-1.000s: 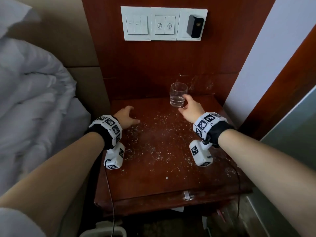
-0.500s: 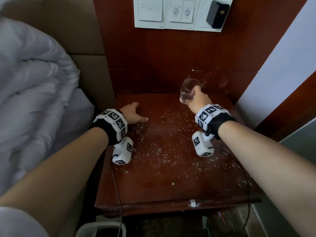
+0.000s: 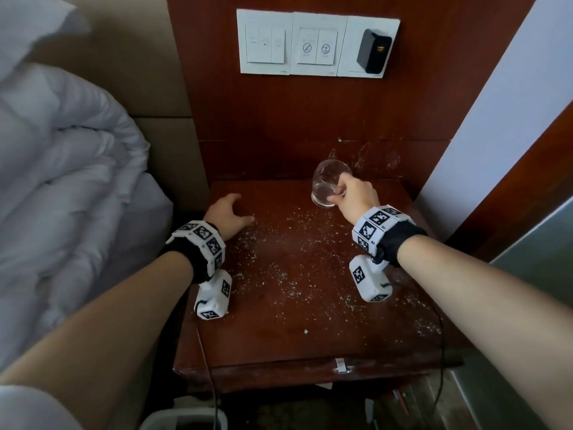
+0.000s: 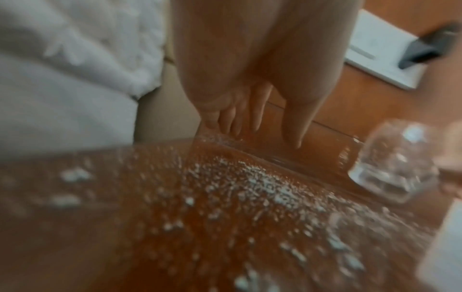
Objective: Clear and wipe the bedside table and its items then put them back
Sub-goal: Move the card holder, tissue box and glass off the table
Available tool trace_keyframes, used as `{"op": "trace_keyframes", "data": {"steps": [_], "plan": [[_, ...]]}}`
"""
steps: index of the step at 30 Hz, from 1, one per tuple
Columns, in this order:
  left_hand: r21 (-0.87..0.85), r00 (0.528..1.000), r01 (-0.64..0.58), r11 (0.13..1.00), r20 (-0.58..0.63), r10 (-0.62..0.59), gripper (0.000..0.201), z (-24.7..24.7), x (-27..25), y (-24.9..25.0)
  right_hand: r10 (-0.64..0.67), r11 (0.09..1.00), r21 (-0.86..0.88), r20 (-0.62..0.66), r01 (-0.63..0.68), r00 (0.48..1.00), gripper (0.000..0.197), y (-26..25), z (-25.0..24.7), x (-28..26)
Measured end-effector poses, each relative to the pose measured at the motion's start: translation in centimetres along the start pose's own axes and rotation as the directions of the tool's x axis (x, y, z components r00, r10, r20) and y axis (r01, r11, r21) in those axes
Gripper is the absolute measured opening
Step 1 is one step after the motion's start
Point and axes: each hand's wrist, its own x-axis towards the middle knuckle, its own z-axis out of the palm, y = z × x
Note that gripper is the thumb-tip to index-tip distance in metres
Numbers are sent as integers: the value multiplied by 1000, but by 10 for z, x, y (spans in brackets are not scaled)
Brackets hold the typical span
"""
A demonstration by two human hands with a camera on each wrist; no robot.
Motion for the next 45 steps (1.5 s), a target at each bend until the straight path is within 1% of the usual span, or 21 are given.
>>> {"op": "trace_keyframes", "data": {"steps": [3, 6, 7, 11, 14, 16, 18, 20, 22, 23, 24, 27, 30, 32, 34, 37, 41, 43, 45], "plan": [[-46, 996, -85, 995, 17, 86, 69, -2, -10, 10, -88, 996, 1, 51, 88, 995, 17, -7, -11, -11], [-127, 980, -200, 971, -40, 197, 70, -4, -24, 29, -212, 977, 21, 125, 211, 969, 16, -18, -21, -28], [-149, 973, -229, 962, -39, 226, 72, -4, -31, 35, -248, 969, 33, 139, 246, 959, 16, -22, -24, -36], [-212, 946, -304, 929, 46, 321, 84, -6, -63, 51, -377, 924, 143, 181, 355, 908, 16, -35, -39, -74], [-204, 926, -358, 911, 46, 374, 80, -15, -89, 58, -448, 887, 209, 179, 412, 876, 13, -43, -48, -104], [-179, 919, -382, 907, 25, 393, 73, -21, -113, 60, -475, 872, 217, 157, 439, 866, 12, -45, -55, -128], [-201, 916, -393, 897, -3, 401, 70, -27, -139, 58, -487, 863, 222, 128, 453, 864, 16, -46, -63, -154], [-224, 913, -404, 887, -38, 407, 72, -32, -167, 55, -487, 858, 220, 61, 464, 871, 36, -49, -69, -181], [-239, 909, -416, 877, -70, 412, 73, -38, -197, 50, -474, 849, 265, -4, 458, 881, 55, -54, -73, -208], [-250, 905, -425, 870, -85, 417, 73, -43, -213, 47, -463, 841, 309, -13, 444, 886, 61, -58, -74, -222], [-253, 901, -433, 865, -99, 422, 70, -48, -230, 44, -457, 831, 353, -9, 430, 890, 63, -62, -75, -236], [-208, 891, -455, 866, -121, 439, 59, -68, -283, 30, -465, 802, 433, 22, 411, 885, 53, -78, -75, -279], [-182, 887, -462, 868, -114, 448, 57, -94, -336, 15, -494, 780, 461, 38, 423, 869, 47, -102, -78, -324], [-130, 880, -472, 872, -130, 457, 51, -116, -369, 9, -534, 760, 454, 31, 464, 845, 43, -123, -85, -348], [-83, 872, -479, 874, -159, 463, 44, -140, -401, 6, -575, 731, 452, 5, 511, 818, 44, -146, -94, -370], [-91, 872, -473, 876, -194, 450, 42, -176, -443, -2, -631, 676, 477, -19, 562, 775, 45, -183, -102, -397], [-67, 887, -400, 914, -282, 367, 45, -215, -491, -26, -686, 609, 509, -45, 607, 726, 44, -231, -94, -428], [-100, 899, -350, 931, -314, 304, 48, -230, -513, -45, -711, 588, 524, -28, 616, 703, 44, -255, -85, -443], [-127, 901, -312, 942, -353, 251, 51, -243, -533, -64, -738, 567, 530, -13, 631, 674, 41, -280, -75, -459]]}}
